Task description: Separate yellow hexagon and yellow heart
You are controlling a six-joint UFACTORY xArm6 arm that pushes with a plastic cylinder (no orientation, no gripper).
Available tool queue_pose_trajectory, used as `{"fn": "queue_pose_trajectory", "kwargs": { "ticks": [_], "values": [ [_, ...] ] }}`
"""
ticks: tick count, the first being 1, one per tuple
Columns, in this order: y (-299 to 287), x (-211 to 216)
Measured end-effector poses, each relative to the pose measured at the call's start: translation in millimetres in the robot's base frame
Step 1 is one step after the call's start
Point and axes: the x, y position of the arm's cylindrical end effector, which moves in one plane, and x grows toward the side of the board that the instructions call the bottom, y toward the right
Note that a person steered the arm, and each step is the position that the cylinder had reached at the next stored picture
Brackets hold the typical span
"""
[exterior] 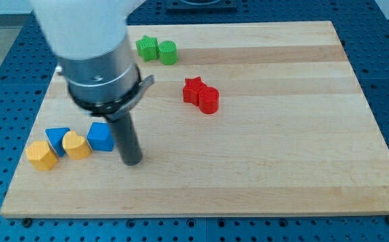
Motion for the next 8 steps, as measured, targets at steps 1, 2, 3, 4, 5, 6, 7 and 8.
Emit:
{"fn": "queue_pose_trajectory", "kwargs": {
  "ticks": [1,2,3,4,5,6,7,8],
  "values": [
    [-22,-7],
    [-29,-40],
    [-48,-70],
    [-46,-73],
    [-30,-103],
    [-44,-139],
    [-116,-145],
    [-176,-112]
  ]
}}
